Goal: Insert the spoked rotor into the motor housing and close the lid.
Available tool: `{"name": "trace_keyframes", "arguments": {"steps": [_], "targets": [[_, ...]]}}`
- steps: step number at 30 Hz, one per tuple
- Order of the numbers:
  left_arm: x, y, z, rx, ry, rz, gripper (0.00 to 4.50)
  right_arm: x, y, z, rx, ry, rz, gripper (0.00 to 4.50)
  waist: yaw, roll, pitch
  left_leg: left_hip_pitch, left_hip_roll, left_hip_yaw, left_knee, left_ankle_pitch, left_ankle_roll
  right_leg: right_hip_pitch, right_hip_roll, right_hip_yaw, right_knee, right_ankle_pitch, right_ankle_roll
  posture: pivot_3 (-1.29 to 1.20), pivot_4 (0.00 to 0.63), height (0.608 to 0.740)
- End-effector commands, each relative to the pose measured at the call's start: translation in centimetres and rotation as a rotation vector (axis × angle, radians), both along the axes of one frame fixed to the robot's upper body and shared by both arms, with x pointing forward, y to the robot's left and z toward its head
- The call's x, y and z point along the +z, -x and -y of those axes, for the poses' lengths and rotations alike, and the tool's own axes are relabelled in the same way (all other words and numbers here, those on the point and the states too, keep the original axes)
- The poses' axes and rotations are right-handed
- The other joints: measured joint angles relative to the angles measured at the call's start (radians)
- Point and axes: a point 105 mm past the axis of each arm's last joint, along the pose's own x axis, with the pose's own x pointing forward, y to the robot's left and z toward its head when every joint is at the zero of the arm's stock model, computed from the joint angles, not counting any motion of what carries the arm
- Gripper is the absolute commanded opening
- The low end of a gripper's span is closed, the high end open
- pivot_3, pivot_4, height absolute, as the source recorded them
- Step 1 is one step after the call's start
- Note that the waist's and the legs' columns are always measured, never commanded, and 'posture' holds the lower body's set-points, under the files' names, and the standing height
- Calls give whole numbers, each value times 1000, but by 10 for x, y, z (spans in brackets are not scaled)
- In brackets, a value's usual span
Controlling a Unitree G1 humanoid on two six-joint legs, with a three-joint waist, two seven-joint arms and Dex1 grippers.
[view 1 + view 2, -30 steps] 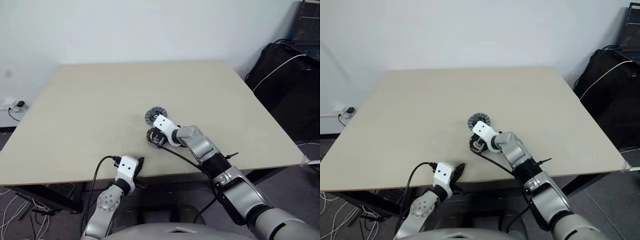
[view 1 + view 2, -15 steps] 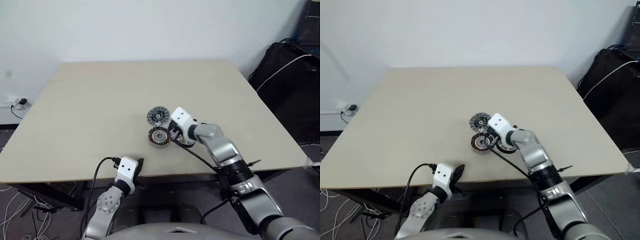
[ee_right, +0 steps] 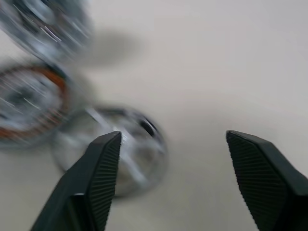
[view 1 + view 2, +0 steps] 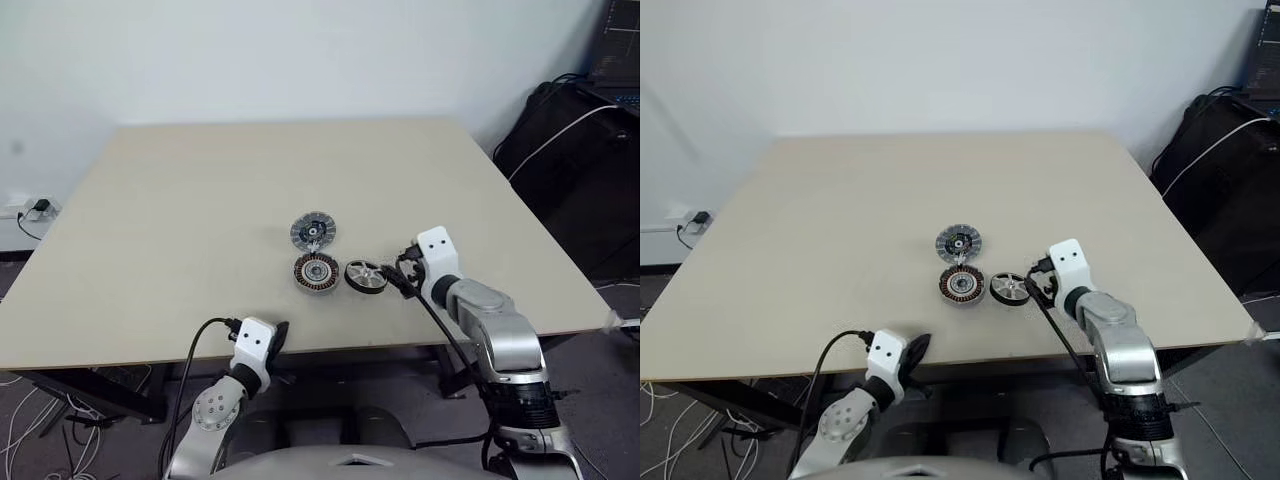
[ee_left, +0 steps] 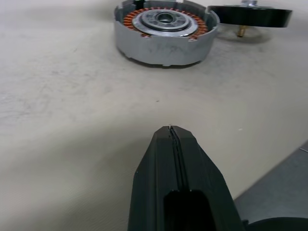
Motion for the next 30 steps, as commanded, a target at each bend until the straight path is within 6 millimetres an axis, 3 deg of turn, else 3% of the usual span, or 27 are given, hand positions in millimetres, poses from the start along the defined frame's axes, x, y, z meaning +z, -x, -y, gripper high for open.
{"name": "trace_keyframes", "arguments": {"steps": [1, 5, 13, 20, 30], "targets": [[15, -7, 5, -22, 15, 55, 0, 22, -4, -31, 93, -10, 83, 3574, 1, 0, 0, 0, 0, 0, 0, 0, 0, 0, 0, 0, 0, 0, 0, 0, 0, 740], [15, -8, 3, -17, 13, 56, 0, 16, -7, -58, 171, -5, 49, 2683, 4, -1, 0, -1, -1, 0, 0, 0, 0, 0, 0, 0, -1, 0, 0, 0, 0, 740], [15, -9, 1, 4, 10, 61, 0, -7, -25, -106, 298, 61, -13, 19, 2, -1, 0, 0, -1, 1, 1, 0, 1, 1, 3, 0, 0, 0, 0, 0, 0, 740], [15, -6, -1, 27, 14, 58, 0, -23, -41, -118, 325, 105, -62, 19, 2, -1, 0, -1, -1, 1, 2, 2, 2, 1, 4, 0, 1, 1, 1, 0, 0, 740], [15, -6, -2, 40, 14, 63, 0, -37, -50, -111, 320, 139, -104, 19, -4, 0, 0, 0, -1, 3, 2, 3, 1, 2, 5, 1, 3, 2, 3, 0, 0, 740]]}}
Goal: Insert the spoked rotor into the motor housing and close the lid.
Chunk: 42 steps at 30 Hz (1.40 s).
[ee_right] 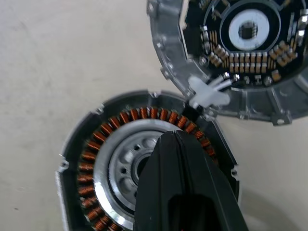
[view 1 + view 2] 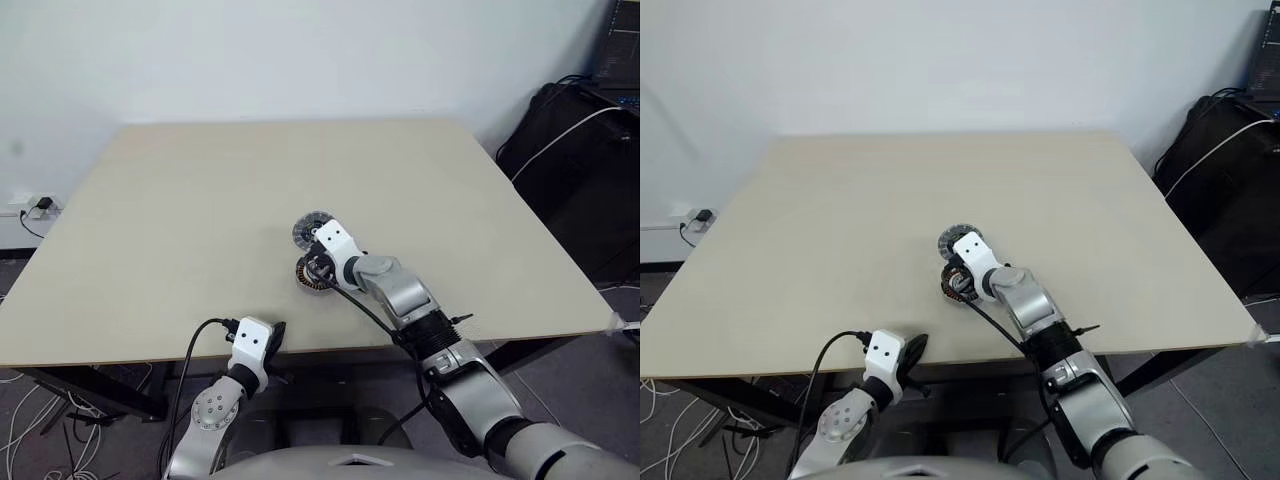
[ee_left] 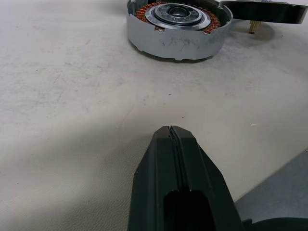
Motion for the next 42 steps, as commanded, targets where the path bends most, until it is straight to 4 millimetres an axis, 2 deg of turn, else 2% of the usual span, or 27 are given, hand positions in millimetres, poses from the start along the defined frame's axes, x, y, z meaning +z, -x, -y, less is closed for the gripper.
{"name": "trace_keyframes", "arguments": {"steps": [1, 4, 10, 13, 17, 25, 29, 34, 37, 40, 42], "targets": [[18, -6, 3, -2, 22, 74, 0, 9, -6, 0, 7, -6, 33, 19, -2, 0, 0, 0, 0, 0, 0, 0, 0, 0, 0, 0, 0, 0, 1, 0, 0, 740], [17, -6, 2, -1, 22, 72, 0, 9, -5, 3, 7, -16, 34, 19, -2, 0, 0, 0, 0, 0, 0, 0, -1, 0, 0, 0, 1, 1, 2, 0, 0, 740], [17, -6, 2, -10, 23, 69, 0, 26, -3, -2, 26, -88, 79, 19, -3, 0, 0, 1, 0, 0, 0, 0, -2, 0, 0, 0, 1, 1, 2, 0, 0, 740], [17, -7, 3, -13, 24, 68, 0, 28, 1, -3, 41, -101, 79, 19, -4, 0, 0, 1, 0, 0, 0, 0, -1, 0, 0, 0, 2, 1, 2, 0, 0, 740], [17, -7, 3, -15, 27, 67, 0, 23, 7, -4, 59, -95, 57, 19, -3, 0, 0, 1, 0, 0, 1, 0, -1, 0, 0, 0, 2, 1, 2, 0, 0, 740], [17, -7, 3, -13, 29, 68, 0, -4, 11, 8, 41, -16, -19, 19, -3, 0, 0, 2, 0, 0, 2, -1, -2, 0, 0, 0, 3, 1, 1, 0, 0, 740], [17, -6, 3, -11, 28, 67, 0, -4, 8, 12, 24, -16, -17, 19, -2, 0, -1, 5, 0, 0, 2, -1, -2, 2, -1, 0, 3, -1, -2, 0, 0, 740], [17, -6, 3, -14, 27, 66, 0, 6, 4, 13, 16, -34, 21, 19, -1, 0, -1, 6, 0, 0, 3, -1, -2, 2, -2, 0, 5, -1, -2, 0, 0, 740], [17, -5, 3, -13, 27, 68, 0, 25, 3, 13, 9, -111, 78, 19, 1, 0, -1, 5, 0, 0, 3, -1, -2, 2, -2, 0, 6, -1, -2, 0, 0, 740], [17, -4, 2, -5, 28, 65, 0, 50, 4, 31, -70, -213, 142, 19, 3, 0, -1, 5, 0, 0, 3, -1, -2, 1, -2, 1, 6, -1, -2, 0, 0, 740], [17, -3, 2, -2, 31, 60, 0, 58, 6, 48, -133, -242, 158, 19, 7, 0, -1, 5, 0, 0, 3, -1, -2, 1, -2, 1, 5, -1, -2, 0, 0, 740]]}}
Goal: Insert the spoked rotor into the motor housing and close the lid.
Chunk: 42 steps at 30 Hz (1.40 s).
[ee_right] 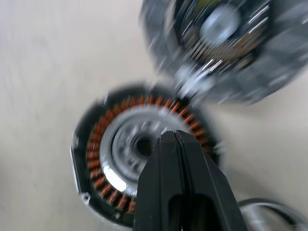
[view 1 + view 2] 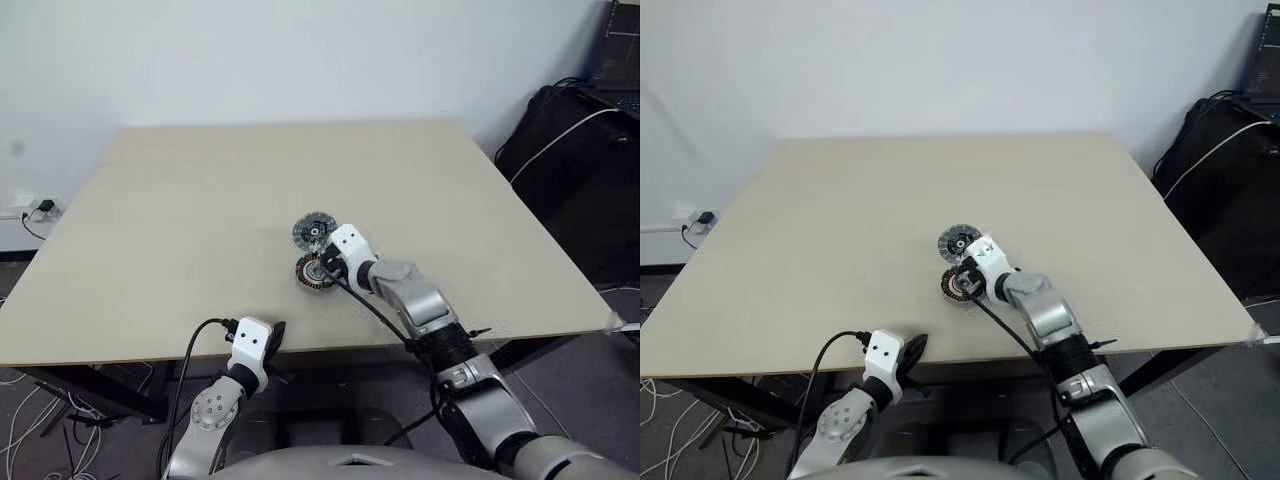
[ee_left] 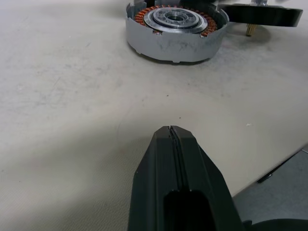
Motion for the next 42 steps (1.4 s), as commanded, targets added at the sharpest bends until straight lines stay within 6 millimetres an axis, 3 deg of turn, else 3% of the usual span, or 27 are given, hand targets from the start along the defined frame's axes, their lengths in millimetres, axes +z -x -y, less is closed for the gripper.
{"name": "trace_keyframes", "arguments": {"steps": [1, 5, 9, 11, 18, 24, 28, 42], "targets": [[16, -3, 2, 2, 26, 56, 0, 33, -1, 30, -120, -81, 83, 19, 4, 0, 0, 0, 0, 0, 0, 0, 0, 0, -1, 0, 0, 0, 0, 0, 0, 740], [14, 0, 5, -15, 35, 37, 0, 25, 19, 68, -240, -59, 35, 1228, 6, 0, 0, 0, 0, -1, 0, -1, 1, 1, -3, 0, -2, -1, -1, 0, 0, 740], [13, -1, 5, -17, 34, 32, 0, 12, 36, 83, -327, -83, -52, 2554, 0, 1, 0, 0, 1, 0, 0, -1, 1, 0, -3, 0, -2, -1, -1, 0, 0, 740], [12, 0, 6, -31, 37, 19, 0, 3, 44, 85, -410, -179, -167, 3189, -1, 1, 0, 0, 1, -1, 0, -1, 1, 0, -3, 0, -1, -1, -1, 0, 0, 740], [12, 0, 7, -52, 45, -7, 0, -6, 48, 86, -597, -395, -347, 3189, 3, 2, 0, 0, 1, -2, 0, 0, 0, 0, -3, 0, -1, -1, -1, 0, 0, 740], [12, 0, 5, -48, 46, -14, 0, -11, 44, 95, -715, -447, -411, 3189, 3, 3, -1, -3, 0, -2, 0, -1, 1, -2, -2, 0, -3, -1, -1, 0, 0, 740], [10, 0, 3, -38, 40, -30, 0, -14, 42, 96, -737, -432, -421, 3189, 0, 5, -1, -5, 0, -2, 0, -1, 1, -3, -1, 0, -2, -1, -1, 0, 0, 740], [7, 1, 4, -44, 40, -42, 0, -27, 42, 80, -729, -624, -577, 3189, -1, 5, -2, -4, 0, -2, 0, -1, 1, -3, 0, 0, -2, 0, -1, 0, 0, 740]]}}
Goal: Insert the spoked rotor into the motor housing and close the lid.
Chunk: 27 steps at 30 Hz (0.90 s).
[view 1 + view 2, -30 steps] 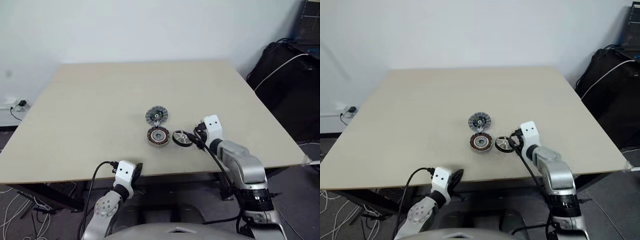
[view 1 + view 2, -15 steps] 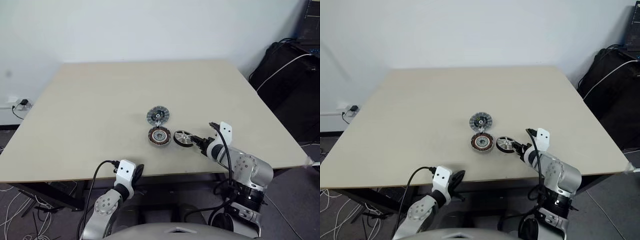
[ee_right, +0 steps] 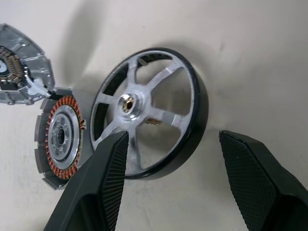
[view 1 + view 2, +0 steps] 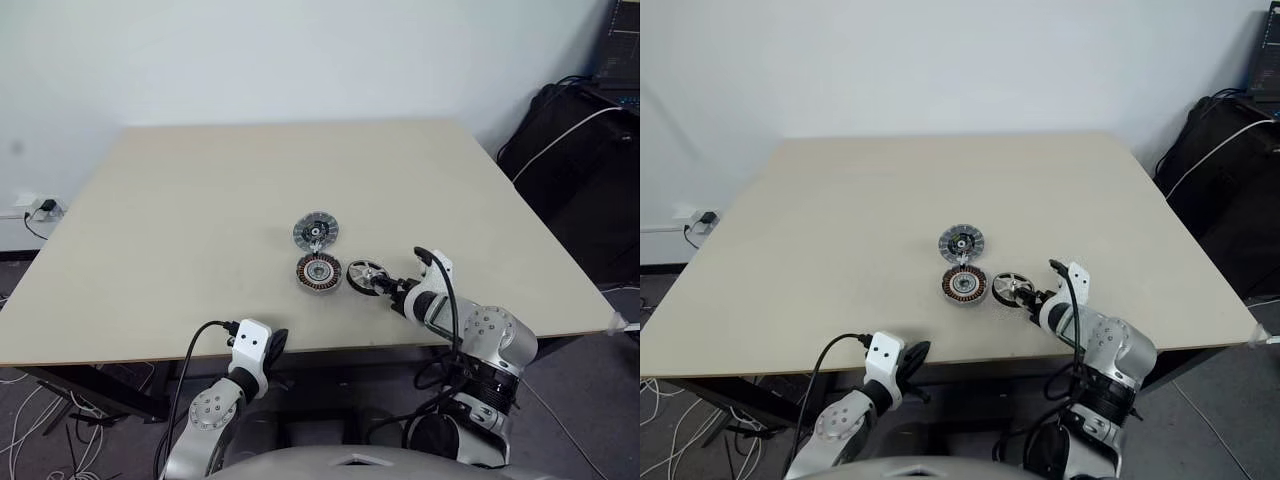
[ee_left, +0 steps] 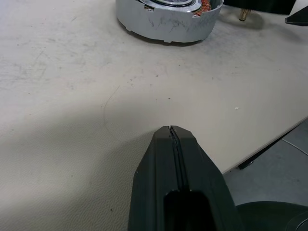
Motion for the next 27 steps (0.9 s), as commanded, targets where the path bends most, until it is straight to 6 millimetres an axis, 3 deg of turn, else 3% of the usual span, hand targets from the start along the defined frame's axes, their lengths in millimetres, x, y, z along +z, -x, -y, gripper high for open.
{"name": "trace_keyframes", "arguments": {"steps": [1, 9, 21, 27], "targets": [[12, -5, 3, -12, 17, 48, 0, 9, -8, -4, -13, -65, 41, 3189, 0, 0, 0, 0, 0, 0, 0, 0, 0, 0, 0, 0, 0, 0, 0, 0, 0, 740], [11, -6, 1, -10, 11, 47, 0, 2, -11, -4, -121, -274, 26, 3189, -7, 0, 0, 0, 0, 0, 0, 0, 0, 0, 0, 0, 0, 0, 0, 0, 0, 740], [10, -6, 0, -11, 8, 43, 0, -5, -7, -2, -140, -271, 3, 3189, -9, 1, -1, 1, 0, 0, 0, 0, 0, 1, -2, 0, 0, 0, 0, 0, 0, 740], [9, -5, 0, -12, 8, 37, 0, -8, -5, -2, -143, -275, -1, 1243, -9, 1, 0, 0, 0, 0, 0, 0, 0, 0, -2, 1, -1, 0, 0, 0, 0, 740]]}}
